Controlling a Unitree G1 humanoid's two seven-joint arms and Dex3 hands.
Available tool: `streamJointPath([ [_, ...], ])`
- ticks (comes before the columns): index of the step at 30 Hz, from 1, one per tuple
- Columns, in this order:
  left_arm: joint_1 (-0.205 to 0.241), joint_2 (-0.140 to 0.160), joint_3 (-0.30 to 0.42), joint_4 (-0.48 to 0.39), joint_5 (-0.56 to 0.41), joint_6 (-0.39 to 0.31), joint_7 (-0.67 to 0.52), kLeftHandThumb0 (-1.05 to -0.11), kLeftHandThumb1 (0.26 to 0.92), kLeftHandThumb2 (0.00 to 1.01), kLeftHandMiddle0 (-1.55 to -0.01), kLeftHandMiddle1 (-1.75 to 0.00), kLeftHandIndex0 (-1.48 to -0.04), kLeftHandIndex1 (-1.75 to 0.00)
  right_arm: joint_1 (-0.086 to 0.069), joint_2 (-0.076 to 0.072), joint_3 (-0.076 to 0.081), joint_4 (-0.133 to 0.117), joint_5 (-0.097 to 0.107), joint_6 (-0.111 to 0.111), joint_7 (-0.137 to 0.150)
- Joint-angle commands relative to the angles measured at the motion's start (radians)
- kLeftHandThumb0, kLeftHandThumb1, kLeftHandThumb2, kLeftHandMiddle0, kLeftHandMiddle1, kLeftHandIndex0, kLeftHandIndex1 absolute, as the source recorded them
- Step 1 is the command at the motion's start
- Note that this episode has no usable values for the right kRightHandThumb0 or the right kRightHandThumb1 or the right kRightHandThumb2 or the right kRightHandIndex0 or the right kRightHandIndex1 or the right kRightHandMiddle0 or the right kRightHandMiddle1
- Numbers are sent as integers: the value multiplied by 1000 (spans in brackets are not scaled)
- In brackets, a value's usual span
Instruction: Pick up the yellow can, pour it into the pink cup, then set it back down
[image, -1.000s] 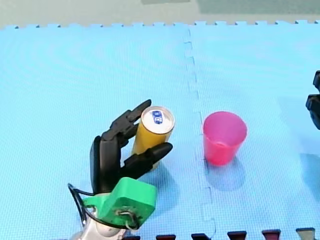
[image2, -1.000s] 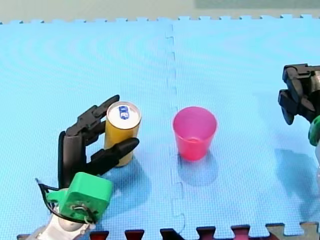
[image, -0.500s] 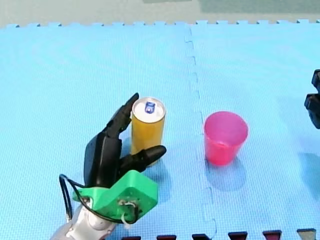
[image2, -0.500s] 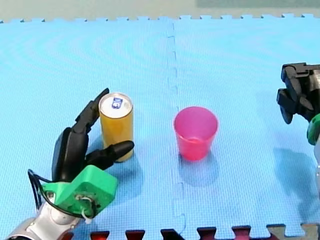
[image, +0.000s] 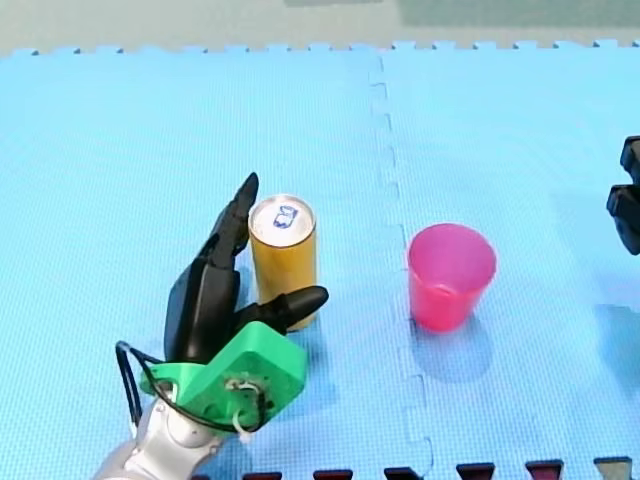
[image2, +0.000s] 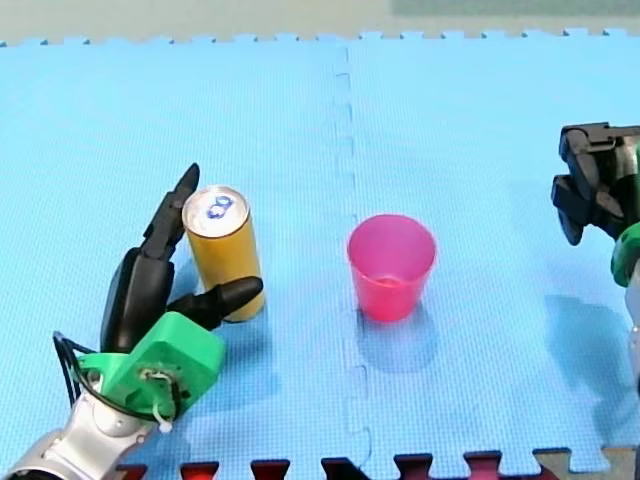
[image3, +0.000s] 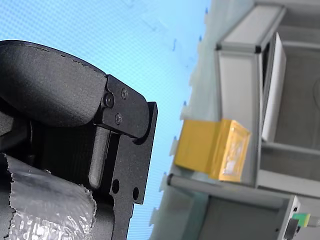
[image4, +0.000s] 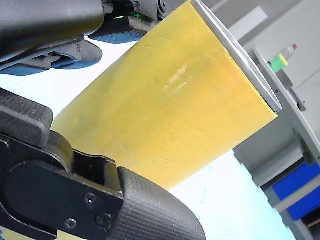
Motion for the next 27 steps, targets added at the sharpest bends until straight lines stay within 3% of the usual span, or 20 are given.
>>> streamJointPath([
  [1, 6, 8, 3, -15, -3, 6, -3, -1048, 919, 10, -219, 0, -126, 0, -7, -4, 1, 1, -2, 2, -2],
  [8, 21, 20, 2, -58, -2, 13, -14, -1048, 921, 15, -183, 0, -109, -1, -9, -1, 2, 3, -4, 2, -7],
  [16, 72, 13, 55, -139, -108, -45, -108, -1048, 921, 35, -150, 0, -98, 0, -6, -3, 3, 2, -6, 0, -9],
  [20, 111, 11, 70, -225, -141, -16, -166, -1048, 921, 44, -142, 0, -95, 0, -5, -5, 3, 2, -6, 0, -8],
  [27, 142, 8, 90, -274, -169, 3, -220, -1048, 920, 38, -118, 0, -92, 0, -6, -7, 1, 6, -6, 4, -8],
])
